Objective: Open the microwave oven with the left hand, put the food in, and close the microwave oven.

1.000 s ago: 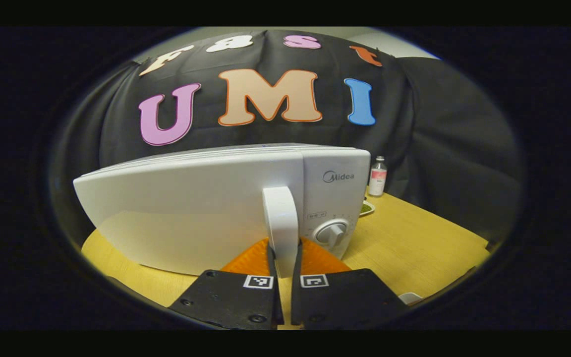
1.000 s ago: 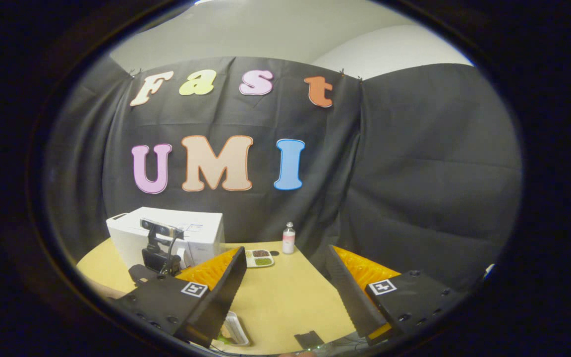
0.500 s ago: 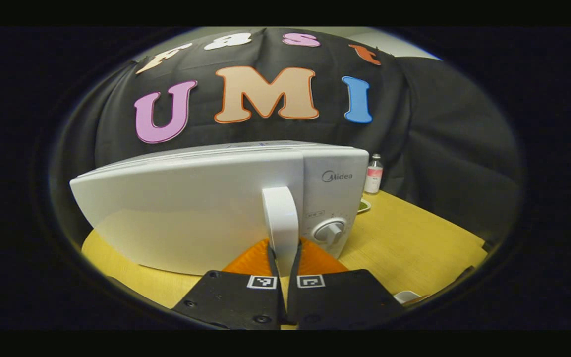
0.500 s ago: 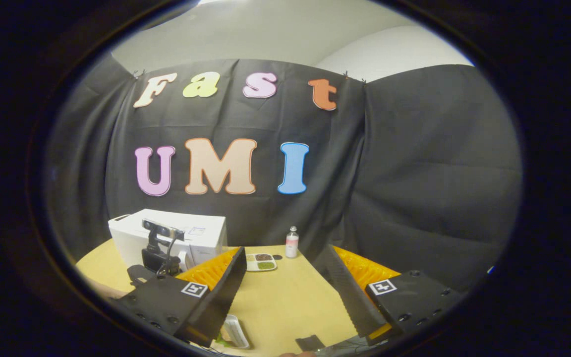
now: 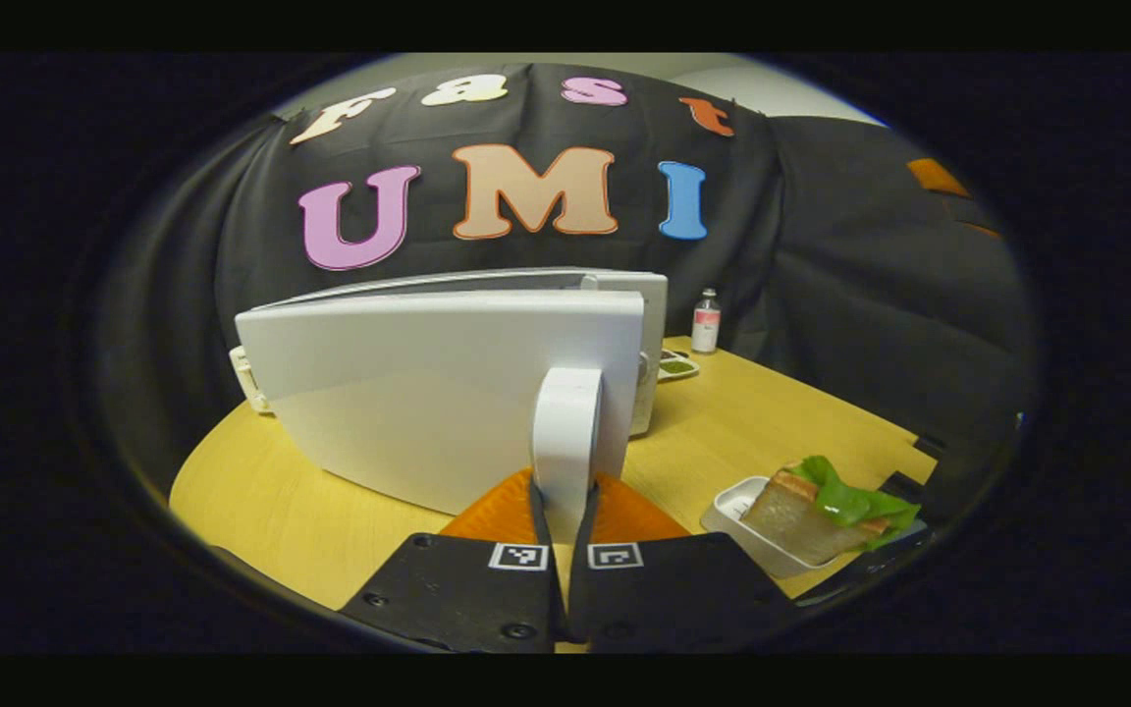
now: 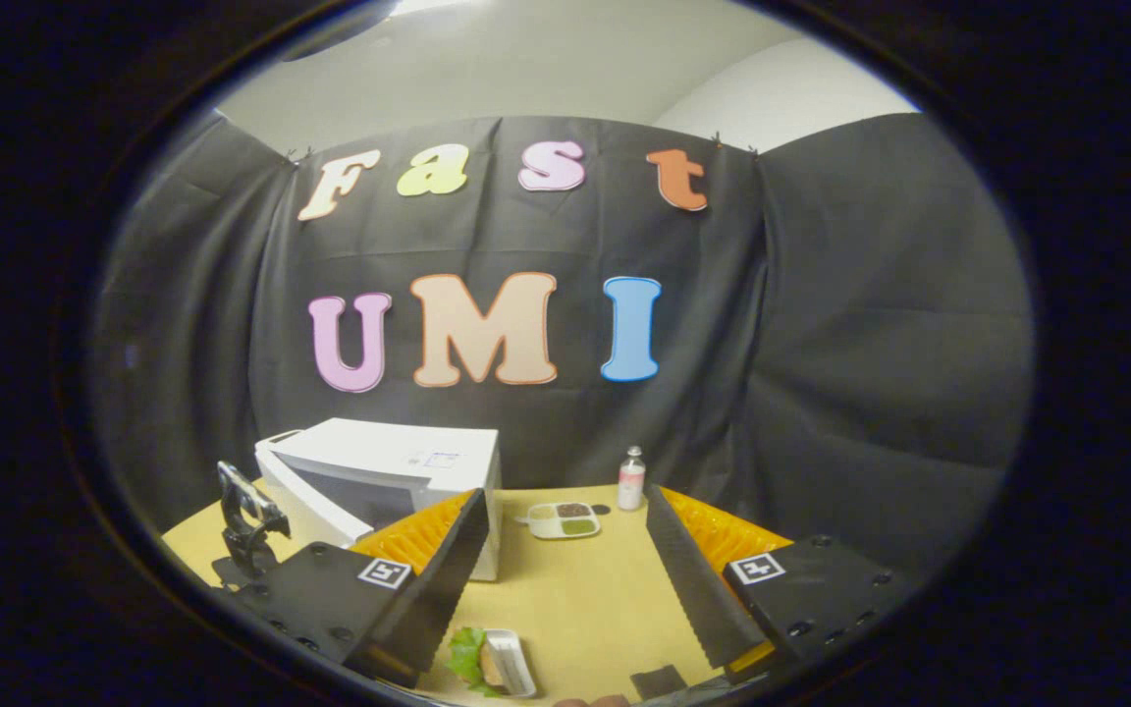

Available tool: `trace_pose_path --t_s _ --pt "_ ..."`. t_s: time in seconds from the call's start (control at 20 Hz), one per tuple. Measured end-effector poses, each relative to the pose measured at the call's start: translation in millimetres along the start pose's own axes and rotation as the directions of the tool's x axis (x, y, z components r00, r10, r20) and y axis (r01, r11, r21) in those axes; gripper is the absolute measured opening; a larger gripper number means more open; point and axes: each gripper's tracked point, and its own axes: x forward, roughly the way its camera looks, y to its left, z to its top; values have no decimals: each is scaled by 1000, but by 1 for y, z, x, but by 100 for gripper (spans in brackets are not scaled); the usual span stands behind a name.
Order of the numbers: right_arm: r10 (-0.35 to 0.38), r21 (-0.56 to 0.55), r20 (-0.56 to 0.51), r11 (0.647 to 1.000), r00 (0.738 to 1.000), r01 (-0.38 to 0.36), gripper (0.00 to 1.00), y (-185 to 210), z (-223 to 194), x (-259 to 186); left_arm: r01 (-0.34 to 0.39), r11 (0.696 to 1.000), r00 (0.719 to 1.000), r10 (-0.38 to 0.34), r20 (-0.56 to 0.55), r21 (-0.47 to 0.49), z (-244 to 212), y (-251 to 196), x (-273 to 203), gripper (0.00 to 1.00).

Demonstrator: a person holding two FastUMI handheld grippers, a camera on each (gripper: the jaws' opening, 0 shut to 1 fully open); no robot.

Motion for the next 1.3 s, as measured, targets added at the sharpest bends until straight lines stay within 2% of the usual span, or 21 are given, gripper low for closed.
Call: trace_pose_path --t_s 0.1,0.2,0.45,0.75,0.95,1.1,1.3 --pt "42 2 -14 999 999 -42 100 16 -7 -1 -8 1000 1000 8 -24 -8 -10 9 -20 1" --pt "73 3 -22 997 997 -73 97 29 -13 -1 -33 999 999 32 -38 -4 -18 21 -41 2" --pt "106 -8 -35 994 994 -106 96 54 -27 -7 -118 993 992 117 -54 -16 -36 60 -85 2" --pt "97 -30 -26 995 995 -98 96 66 -42 -17 -206 978 977 205 -61 -16 -53 110 -124 2" --pt "74 -72 -51 994 996 -77 96 61 -69 -26 -298 954 953 295 -71 -32 -64 152 -149 0" --pt "82 -90 -93 992 992 -90 97 61 -94 -29 -299 951 953 294 -70 -81 -67 162 -154 0" --pt "91 -103 -158 989 983 -107 97 60 -126 -33 -283 957 958 278 -66 -69 -67 166 -154 0"
